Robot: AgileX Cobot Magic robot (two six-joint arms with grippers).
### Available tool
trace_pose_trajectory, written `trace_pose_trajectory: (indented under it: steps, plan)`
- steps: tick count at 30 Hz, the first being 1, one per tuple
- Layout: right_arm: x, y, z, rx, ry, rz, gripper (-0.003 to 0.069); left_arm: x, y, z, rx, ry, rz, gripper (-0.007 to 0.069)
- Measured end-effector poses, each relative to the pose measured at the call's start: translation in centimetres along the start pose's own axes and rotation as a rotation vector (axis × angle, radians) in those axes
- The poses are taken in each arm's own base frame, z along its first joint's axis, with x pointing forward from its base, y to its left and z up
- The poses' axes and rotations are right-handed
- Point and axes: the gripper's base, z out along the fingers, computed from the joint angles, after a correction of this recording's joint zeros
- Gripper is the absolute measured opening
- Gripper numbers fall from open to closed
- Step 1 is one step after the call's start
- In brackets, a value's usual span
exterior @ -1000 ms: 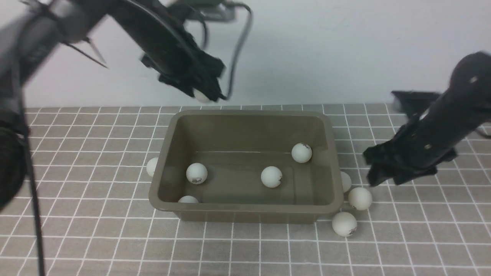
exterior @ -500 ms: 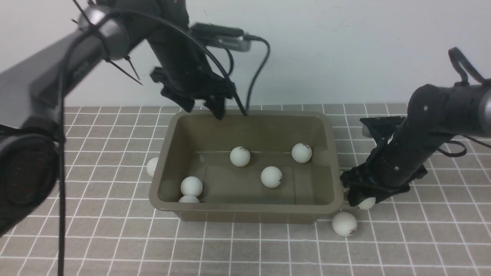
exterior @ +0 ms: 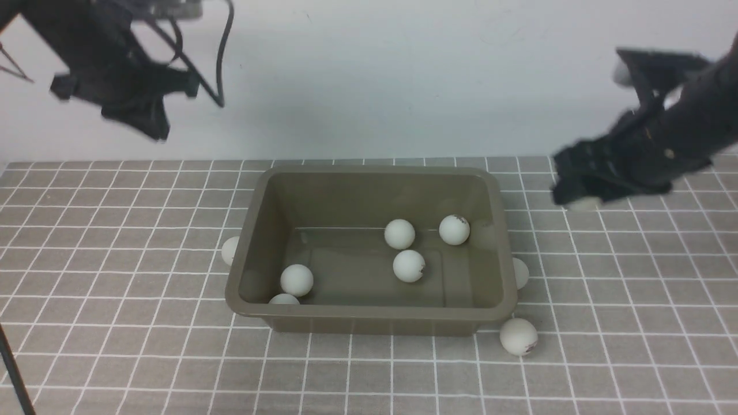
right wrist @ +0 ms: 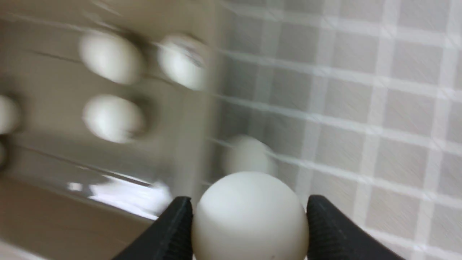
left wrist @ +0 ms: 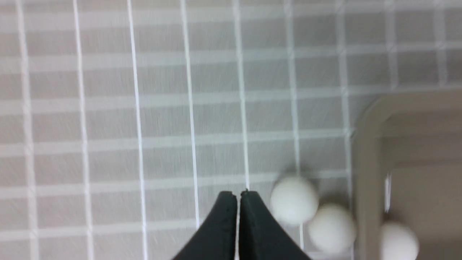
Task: Put the table tennis balls into the box on the grey coffee tablecloth.
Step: 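Release the ping pong ball into the bin and lift the gripper away, then reach for and grasp a ping pong ball on the table beside the basket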
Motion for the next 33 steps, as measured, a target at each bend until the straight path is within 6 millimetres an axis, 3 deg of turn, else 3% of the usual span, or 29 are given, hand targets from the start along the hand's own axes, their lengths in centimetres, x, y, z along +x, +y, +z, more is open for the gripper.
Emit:
trace_pose_trajectory:
  steps: [4, 8, 9, 12, 13, 14, 16, 20, 25, 29, 33]
  plan:
    - [-0.7, 3.6, 0.9, -0.062, -0.011, -0.092, 0.0363, 1.7, 0.0, 2.7, 0.06, 0.104, -0.004, 0.0006]
    - [-1.3, 6.3, 3.9, -0.097, 0.049, -0.153, 0.0405, 2.7, -0.9, 5.0, 0.119, 0.171, 0.027, 0.0113]
    - [-1.4, 6.5, 4.3, -0.099, 0.062, -0.157, 0.042, 2.7, -1.0, 5.3, 0.125, 0.177, 0.028, 0.0139]
    - [-1.6, 6.8, 5.2, -0.1, 0.122, -0.168, 0.0498, 2.8, -1.5, 6.7, 0.142, 0.203, 0.035, 0.0308]
    - [-1.6, 6.8, 5.1, -0.1, 0.123, -0.169, 0.0502, 2.8, -1.5, 6.8, 0.143, 0.205, 0.036, 0.0318]
    - [-1.7, 6.8, 5.0, -0.09, 0.139, -0.181, 0.0533, 2.9, -1.9, 7.6, 0.146, 0.222, 0.048, 0.0405]
    - [-1.9, 6.7, 4.6, -0.072, 0.154, -0.202, 0.0553, 3.1, -2.4, 8.6, 0.151, 0.244, 0.069, 0.0489]
    - [-2.1, 6.2, 3.7, -0.003, 0.198, -0.257, 0.0566, 3.5, -3.2, 10.6, 0.133, 0.288, 0.117, 0.0587]
    - [-1.9, 5.8, 3.3, 0.042, 0.226, -0.285, 0.0567, 3.7, -3.4, 12.0, 0.118, 0.302, 0.131, 0.0593]
    - [-2.0, 5.7, 3.1, 0.052, 0.222, -0.292, 0.0567, 3.6, -3.5, 12.4, 0.119, 0.3, 0.126, 0.0548]
    - [-2.1, 5.7, 2.5, 0.068, 0.198, -0.304, 0.0558, 3.2, -3.6, 12.5, 0.119, 0.265, 0.109, 0.0421]
